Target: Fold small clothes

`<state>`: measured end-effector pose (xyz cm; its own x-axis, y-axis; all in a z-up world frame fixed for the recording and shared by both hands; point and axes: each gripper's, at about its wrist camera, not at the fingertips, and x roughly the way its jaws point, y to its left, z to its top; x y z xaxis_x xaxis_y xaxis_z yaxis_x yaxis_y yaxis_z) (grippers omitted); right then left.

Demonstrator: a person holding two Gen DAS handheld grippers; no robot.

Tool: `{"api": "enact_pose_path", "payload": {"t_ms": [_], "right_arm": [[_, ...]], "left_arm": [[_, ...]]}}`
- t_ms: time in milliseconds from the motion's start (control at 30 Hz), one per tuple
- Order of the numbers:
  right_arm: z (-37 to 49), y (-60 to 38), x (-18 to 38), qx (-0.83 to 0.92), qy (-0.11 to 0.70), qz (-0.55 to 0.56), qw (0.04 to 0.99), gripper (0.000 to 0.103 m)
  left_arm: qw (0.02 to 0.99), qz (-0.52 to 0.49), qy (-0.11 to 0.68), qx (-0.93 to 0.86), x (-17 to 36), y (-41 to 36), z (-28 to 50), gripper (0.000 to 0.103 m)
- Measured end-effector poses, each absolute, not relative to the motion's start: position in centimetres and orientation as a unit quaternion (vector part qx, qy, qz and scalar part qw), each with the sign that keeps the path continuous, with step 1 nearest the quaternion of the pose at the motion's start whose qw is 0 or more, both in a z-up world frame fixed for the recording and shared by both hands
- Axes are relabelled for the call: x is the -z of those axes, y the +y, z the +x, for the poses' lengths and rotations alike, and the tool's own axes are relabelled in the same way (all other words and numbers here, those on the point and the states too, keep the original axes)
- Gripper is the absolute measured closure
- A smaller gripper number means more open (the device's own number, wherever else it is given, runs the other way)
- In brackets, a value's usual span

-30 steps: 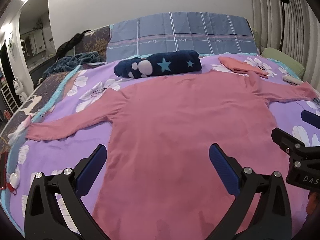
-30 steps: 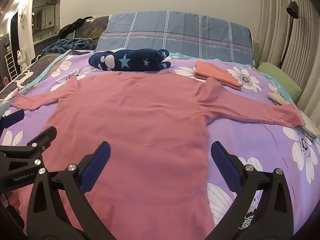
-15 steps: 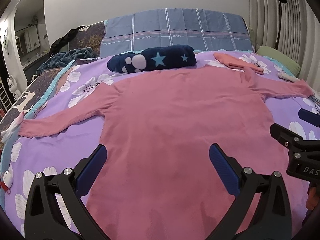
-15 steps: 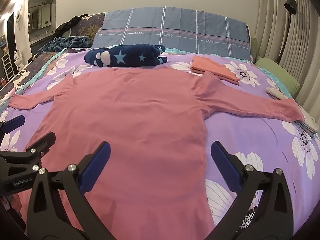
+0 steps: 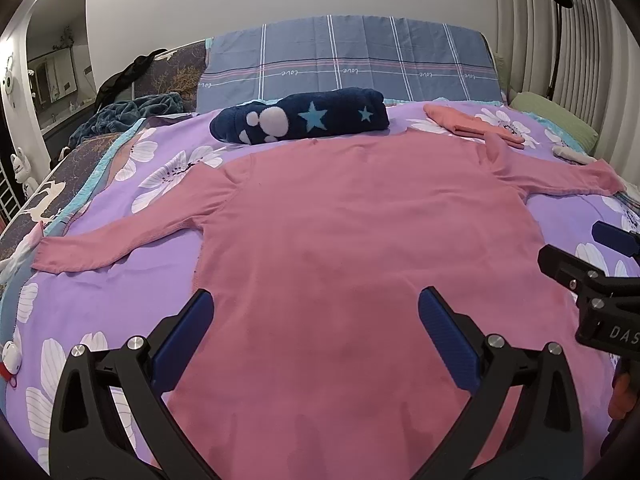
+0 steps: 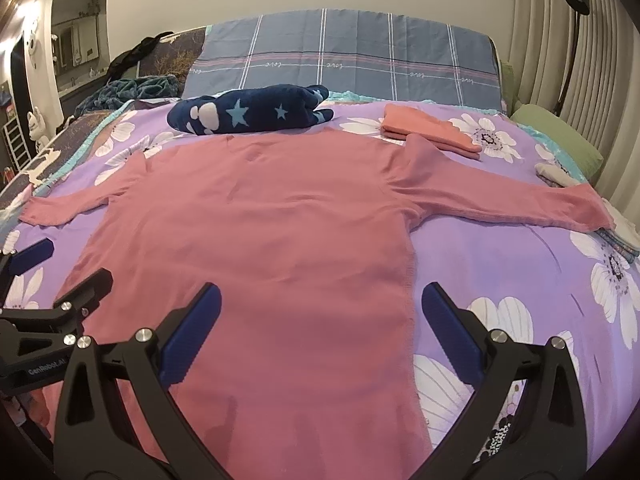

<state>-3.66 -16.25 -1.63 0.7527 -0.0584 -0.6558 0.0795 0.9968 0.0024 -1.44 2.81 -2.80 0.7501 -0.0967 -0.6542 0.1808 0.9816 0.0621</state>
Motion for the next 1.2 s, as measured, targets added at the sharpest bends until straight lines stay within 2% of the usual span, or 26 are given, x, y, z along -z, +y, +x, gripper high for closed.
{"api": "enact_pose_path", "payload": {"t_ms": [833,1100,1200], "right_arm": [[-3.3,-16.5,1.9,0.046,0.353,0.016,0.934,0.002],[-3.0,-17.2,2.3,0.054,0.359,0.010,0.932,0.002],[-2.7,-17.9,2.7,0.063,0.366,0.017,0.929,0.002]], "left_arm": [[0.932,0.034,0.342,0.114,2.6,3.3,-1.1,0.001],[0.918,-0.072,0.356,0.159,2.6,7.9,0.2,0.001],[0.924,-0.116,0.344,0.120,2.4,12.3,1.2,0.005]]}}
